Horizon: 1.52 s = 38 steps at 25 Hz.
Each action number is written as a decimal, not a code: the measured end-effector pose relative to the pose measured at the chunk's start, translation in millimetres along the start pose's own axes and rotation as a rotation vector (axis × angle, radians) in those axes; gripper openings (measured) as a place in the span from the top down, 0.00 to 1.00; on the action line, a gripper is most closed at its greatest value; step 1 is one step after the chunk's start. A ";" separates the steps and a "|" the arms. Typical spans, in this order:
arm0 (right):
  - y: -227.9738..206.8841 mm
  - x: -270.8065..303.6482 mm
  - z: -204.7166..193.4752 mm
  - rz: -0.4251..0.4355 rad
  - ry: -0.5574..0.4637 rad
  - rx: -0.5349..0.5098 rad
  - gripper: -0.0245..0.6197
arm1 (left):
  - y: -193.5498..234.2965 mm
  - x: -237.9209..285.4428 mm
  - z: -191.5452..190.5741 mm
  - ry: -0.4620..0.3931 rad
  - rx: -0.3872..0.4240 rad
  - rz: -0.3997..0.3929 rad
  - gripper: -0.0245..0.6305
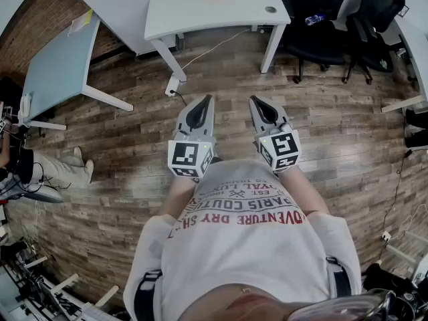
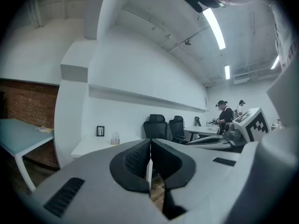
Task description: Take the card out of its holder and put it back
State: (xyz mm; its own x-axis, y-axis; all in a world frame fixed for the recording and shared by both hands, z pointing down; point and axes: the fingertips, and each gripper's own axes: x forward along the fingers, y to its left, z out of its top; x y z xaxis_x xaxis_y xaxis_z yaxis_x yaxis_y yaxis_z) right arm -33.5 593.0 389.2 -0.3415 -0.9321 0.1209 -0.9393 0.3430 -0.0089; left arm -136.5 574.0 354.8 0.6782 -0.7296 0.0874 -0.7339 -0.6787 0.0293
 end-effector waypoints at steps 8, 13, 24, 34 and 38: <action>-17.7 -7.5 -7.9 -0.003 0.008 0.003 0.92 | -16.6 9.5 -2.6 0.002 -0.004 -0.009 0.93; -22.2 -5.2 -19.7 0.004 0.020 0.048 0.92 | -19.7 22.5 -14.2 0.029 -0.017 -0.014 0.93; -58.8 35.8 -39.6 -0.054 0.076 0.133 0.92 | 5.1 72.0 -25.4 0.091 0.012 -0.051 0.93; -115.0 138.5 -32.2 -0.138 0.111 0.164 0.92 | 81.3 172.6 -22.3 0.114 -0.002 -0.117 0.93; -132.2 196.6 -20.7 -0.154 0.122 0.162 0.92 | 129.1 216.2 -11.9 0.106 -0.015 -0.133 0.93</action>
State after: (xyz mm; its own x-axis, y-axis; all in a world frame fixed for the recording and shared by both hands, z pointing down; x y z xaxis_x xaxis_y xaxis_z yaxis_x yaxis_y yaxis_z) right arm 24.2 366.7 434.7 -0.1962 -0.9477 0.2519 -0.9765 0.1654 -0.1384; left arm -85.0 329.6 389.3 0.7625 -0.6197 0.1861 -0.6386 -0.7670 0.0626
